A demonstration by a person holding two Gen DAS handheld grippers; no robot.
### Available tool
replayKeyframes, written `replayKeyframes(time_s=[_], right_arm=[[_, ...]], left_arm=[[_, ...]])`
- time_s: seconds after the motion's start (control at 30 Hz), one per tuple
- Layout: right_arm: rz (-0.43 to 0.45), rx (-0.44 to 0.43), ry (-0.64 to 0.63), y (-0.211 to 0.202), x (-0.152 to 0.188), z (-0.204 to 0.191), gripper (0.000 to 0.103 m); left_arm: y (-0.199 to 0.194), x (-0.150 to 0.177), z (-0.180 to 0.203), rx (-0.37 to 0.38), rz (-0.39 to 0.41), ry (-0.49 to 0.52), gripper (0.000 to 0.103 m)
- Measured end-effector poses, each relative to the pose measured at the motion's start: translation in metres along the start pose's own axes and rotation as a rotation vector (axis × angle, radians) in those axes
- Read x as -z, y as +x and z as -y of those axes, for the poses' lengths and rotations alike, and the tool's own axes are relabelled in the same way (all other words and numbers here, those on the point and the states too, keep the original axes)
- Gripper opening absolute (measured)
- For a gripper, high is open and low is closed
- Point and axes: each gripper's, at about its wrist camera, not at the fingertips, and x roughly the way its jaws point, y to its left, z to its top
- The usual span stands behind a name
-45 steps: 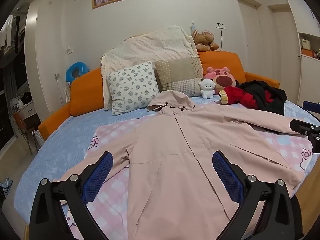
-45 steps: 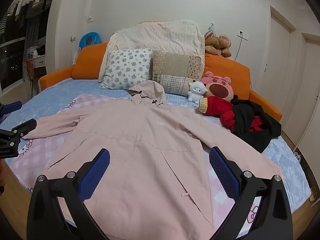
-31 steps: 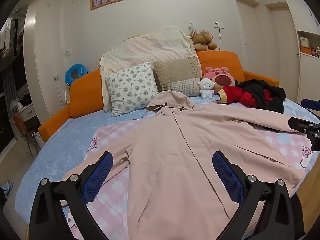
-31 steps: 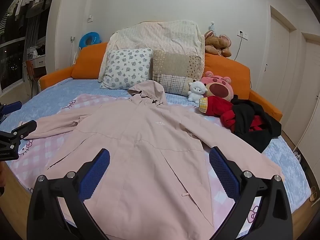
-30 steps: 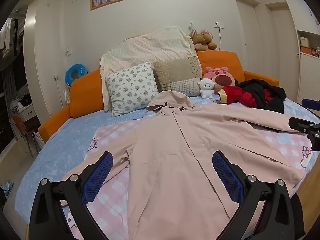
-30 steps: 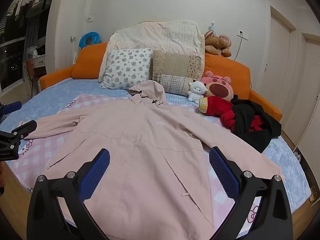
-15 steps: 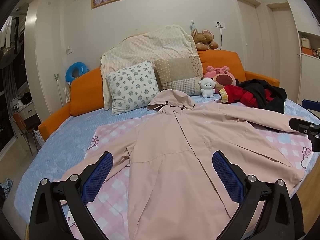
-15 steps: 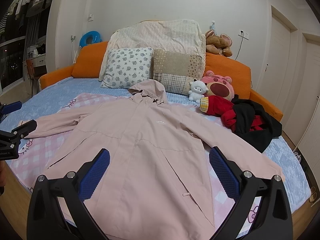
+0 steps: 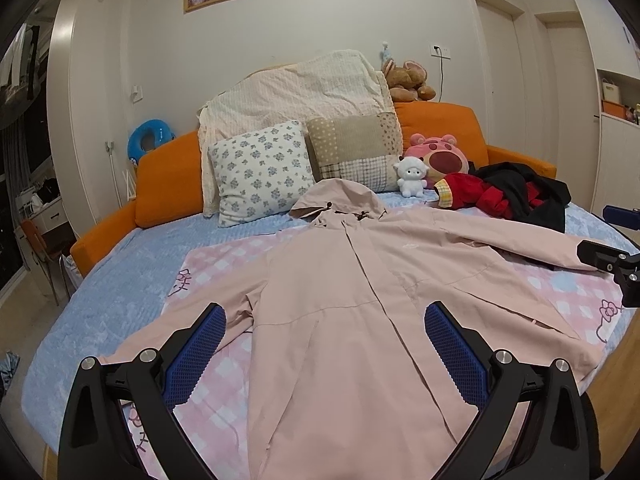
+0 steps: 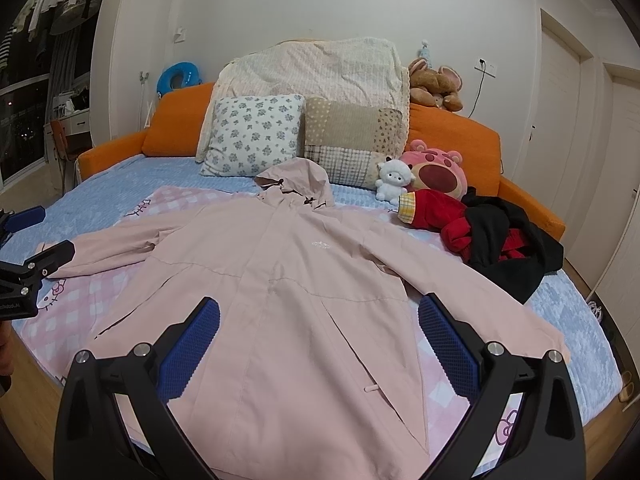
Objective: Fold large clothes
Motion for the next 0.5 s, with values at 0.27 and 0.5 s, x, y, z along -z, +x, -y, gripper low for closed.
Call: replayKeyframes(time_s=[0.27, 0.5], right_arm=[[0.003, -0.002, -0.004, -0.0004, 0.0023, 0.0002, 0.099], [0.004, -0.003, -0.008, -0.0044, -0.0024, 0.0015, 0.099]], left_arm=[[0.0021, -0.0024, 0.0016, 0.005, -0.006, 0.001, 0.101], [0.0016, -0.0046, 0.0033, 0.001, -0.002, 0.000, 0.101]])
